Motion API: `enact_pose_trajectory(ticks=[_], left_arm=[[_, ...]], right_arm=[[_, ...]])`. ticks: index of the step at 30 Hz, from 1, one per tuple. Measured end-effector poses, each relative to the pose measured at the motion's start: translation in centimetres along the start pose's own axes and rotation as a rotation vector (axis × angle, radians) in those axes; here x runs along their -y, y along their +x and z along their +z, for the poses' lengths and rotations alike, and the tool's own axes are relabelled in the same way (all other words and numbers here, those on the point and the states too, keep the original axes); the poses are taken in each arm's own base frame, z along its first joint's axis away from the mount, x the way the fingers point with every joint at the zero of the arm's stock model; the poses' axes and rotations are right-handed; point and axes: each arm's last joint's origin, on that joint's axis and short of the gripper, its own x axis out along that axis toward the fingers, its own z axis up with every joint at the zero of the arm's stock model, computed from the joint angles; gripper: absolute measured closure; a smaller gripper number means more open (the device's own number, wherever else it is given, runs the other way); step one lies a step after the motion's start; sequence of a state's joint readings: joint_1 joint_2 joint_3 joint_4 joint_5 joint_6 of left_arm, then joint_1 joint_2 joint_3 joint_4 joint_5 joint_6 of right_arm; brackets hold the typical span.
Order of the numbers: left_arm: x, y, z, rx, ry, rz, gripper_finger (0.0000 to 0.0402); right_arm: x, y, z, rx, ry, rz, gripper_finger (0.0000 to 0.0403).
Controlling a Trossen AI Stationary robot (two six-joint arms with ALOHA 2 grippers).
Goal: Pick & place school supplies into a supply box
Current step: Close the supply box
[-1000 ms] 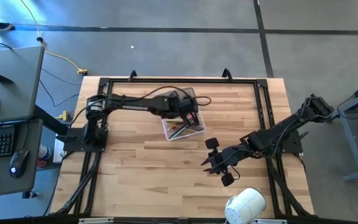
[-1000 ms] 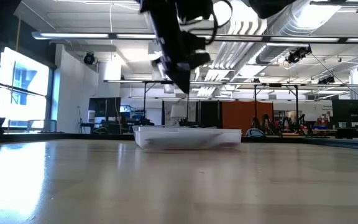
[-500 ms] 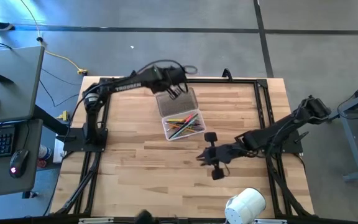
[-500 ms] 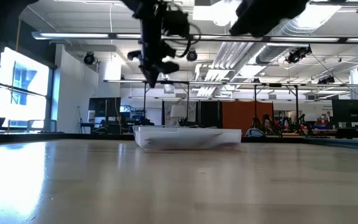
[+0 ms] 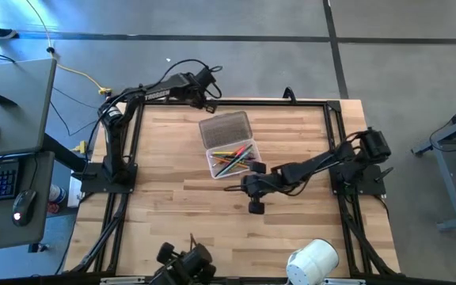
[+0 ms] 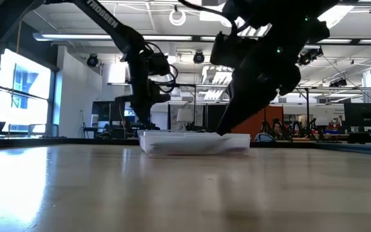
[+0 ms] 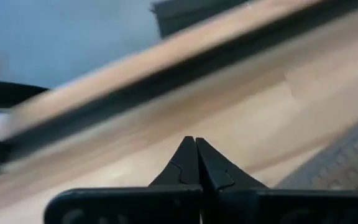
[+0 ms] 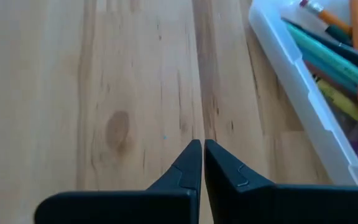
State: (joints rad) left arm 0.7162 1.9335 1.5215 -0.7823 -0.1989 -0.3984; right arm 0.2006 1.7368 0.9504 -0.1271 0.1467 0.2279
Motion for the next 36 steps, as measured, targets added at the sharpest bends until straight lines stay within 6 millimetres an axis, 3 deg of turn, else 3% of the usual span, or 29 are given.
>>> enact_pose_trajectory(ticks=[9,15,19,25,29,36], left_arm=[[1.1,3.4,-3.2,-0.009,0.049,-0.113,0.0368],[1.1,4.6,-4.2,-0.006,0.025,-0.176,0.0385],[1.3,4.6,-4.2,-0.018,0.024,-0.238,0.0381],[3.3,4.1,-4.6,-0.023,0.070,-0.392,0.0378],[4.4,3.8,-4.8,0.003,0.098,-0.415,0.0388],[6.0,2.5,-4.4,0.027,0.123,-0.452,0.0371]], right_arm=[[1.4,0.7,0.2,0.001,0.035,-0.030,0.0402],[2.0,0.8,0.0,-0.038,0.072,0.005,0.0402],[2.2,1.1,-0.3,-0.056,0.090,-0.006,0.0402],[2.5,2.3,-1.1,-0.110,0.100,-0.025,0.0402],[2.9,2.9,-1.4,-0.133,0.118,-0.035,0.0403],[3.1,2.8,-1.5,-0.147,0.122,-0.044,0.0403]])
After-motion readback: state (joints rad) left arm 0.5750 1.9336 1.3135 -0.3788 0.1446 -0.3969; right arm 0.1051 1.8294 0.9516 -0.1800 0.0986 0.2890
